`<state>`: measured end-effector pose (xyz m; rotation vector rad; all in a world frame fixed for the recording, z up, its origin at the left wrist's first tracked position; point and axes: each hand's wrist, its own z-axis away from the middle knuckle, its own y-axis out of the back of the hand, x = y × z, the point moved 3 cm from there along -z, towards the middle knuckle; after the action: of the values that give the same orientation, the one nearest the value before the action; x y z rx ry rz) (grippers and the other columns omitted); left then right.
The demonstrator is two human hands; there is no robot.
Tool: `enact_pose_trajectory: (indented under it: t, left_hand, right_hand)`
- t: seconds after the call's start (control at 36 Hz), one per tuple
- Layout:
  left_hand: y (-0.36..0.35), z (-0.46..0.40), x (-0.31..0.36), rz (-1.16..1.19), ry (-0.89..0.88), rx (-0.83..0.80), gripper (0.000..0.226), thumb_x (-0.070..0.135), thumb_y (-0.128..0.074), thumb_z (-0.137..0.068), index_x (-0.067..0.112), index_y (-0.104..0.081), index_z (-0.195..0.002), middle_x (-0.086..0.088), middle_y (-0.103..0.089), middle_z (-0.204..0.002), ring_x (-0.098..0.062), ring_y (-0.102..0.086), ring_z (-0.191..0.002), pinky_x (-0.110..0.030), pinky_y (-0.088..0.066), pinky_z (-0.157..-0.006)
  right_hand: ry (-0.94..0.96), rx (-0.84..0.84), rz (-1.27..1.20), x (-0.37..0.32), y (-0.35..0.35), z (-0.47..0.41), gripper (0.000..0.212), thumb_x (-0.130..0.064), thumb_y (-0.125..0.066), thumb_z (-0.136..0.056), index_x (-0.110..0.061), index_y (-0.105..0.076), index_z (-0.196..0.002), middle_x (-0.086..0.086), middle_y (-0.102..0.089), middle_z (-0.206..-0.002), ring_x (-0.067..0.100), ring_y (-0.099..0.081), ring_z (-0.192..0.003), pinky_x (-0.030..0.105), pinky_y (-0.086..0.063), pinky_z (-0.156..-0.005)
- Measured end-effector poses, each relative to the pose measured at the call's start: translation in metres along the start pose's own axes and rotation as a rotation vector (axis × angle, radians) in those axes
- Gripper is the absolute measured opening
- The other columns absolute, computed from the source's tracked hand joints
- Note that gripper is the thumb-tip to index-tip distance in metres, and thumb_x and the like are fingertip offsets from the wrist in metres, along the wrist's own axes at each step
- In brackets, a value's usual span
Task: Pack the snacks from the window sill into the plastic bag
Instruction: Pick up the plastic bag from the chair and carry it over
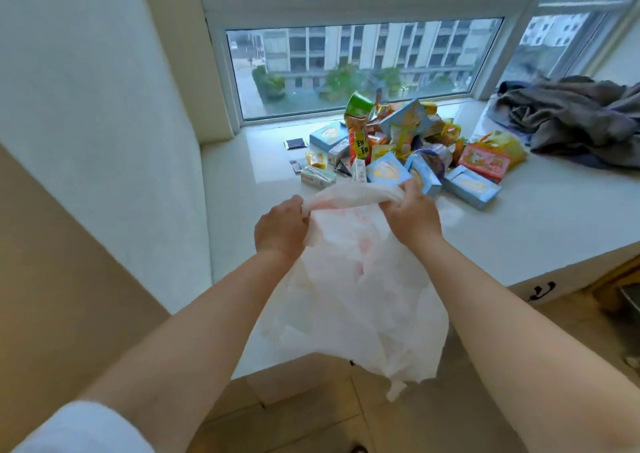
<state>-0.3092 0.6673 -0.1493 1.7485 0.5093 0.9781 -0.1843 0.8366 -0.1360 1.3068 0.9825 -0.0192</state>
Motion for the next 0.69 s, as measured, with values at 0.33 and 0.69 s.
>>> enact_pose_trajectory:
  t: [0.33,0.69]
  left_hand:
    - [-0.014,-0.095,0.001,-0.213,0.068,-0.136,0.023,0.027,-0.041,-0.092,0.016,-0.06,-0.1,-0.011,-0.063,-0.106,-0.032,-0.059,-0.094,-0.029,-0.038,-0.068]
    - [-0.126,-0.184,-0.034,-0.373,-0.042,-0.31,0.073,0.053,-0.046,-0.089,0.029,-0.008,-0.147,-0.003,-0.017,-0.146,-0.027,-0.023,-0.13,-0.038,-0.031,-0.096]
  right_hand:
    - [0.039,-0.359,0.111,0.018,-0.041,-0.115,0.037,-0.039,-0.058,-0.089,-0.014,-0.051,-0.115,0.002,-0.054,-0.097,0.025,-0.055,-0.095,0.031,-0.04,-0.07]
    - [0.136,-0.248,0.305,0.04,-0.119,-0.192,0.068,-0.04,-0.064,-0.082,-0.02,-0.029,-0.137,0.01,-0.03,-0.123,0.029,-0.047,-0.109,0.035,-0.043,-0.09]
